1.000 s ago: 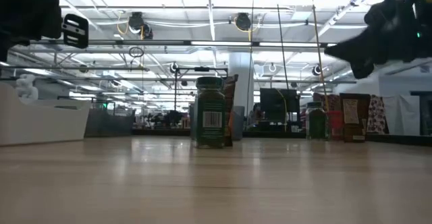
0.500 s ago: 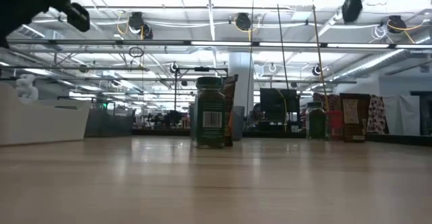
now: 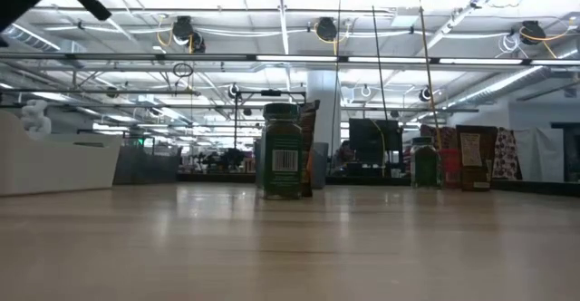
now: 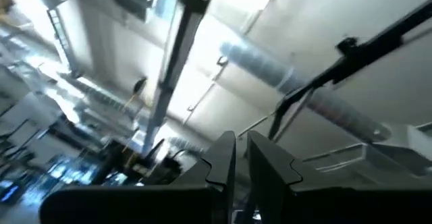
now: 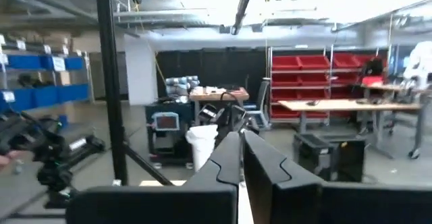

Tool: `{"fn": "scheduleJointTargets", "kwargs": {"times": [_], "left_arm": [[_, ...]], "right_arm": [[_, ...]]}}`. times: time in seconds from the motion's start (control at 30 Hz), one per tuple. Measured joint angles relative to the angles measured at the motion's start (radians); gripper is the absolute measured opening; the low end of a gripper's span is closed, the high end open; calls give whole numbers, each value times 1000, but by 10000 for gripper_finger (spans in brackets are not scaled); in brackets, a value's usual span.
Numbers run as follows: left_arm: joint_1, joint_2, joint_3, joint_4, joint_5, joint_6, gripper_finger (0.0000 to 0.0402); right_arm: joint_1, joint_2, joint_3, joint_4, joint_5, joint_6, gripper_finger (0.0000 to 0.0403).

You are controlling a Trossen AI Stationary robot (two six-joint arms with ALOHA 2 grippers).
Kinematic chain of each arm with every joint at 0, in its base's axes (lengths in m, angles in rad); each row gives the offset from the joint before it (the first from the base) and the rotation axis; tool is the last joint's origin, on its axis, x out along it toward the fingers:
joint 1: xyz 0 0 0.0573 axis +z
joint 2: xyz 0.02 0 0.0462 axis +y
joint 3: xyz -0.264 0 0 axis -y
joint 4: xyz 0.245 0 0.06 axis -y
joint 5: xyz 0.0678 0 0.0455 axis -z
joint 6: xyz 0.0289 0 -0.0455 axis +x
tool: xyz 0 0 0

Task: Sort spices by type
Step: Put the top right brown seasoning bag into the middle black bin

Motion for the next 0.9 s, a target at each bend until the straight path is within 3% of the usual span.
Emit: {"fn": "scheduleJointTargets", "kwargs": {"times": [0.27, 0.37, 0.5, 0.6, 0.7, 0.9], "left_arm": [[1, 167, 122, -118, -224, -3, 46], [0, 292, 211, -189, -242, 21, 46], [5, 470, 326, -229, -278, 26, 46], [31, 564, 407, -249, -245, 46, 46], [74, 607, 506, -398, -192, 91, 46], [163, 652, 746, -910, -120, 105, 45]], "right_arm": [[-49, 48, 210, -579, 86, -40, 19], [-98, 96, 286, -786, 106, -91, 39], [-169, 167, 362, -987, 210, -148, 70], [-227, 221, 417, -1129, 216, -150, 90], [-285, 287, 455, -1258, 212, -141, 106], [-425, 427, 487, -1417, 170, -210, 119]]}}
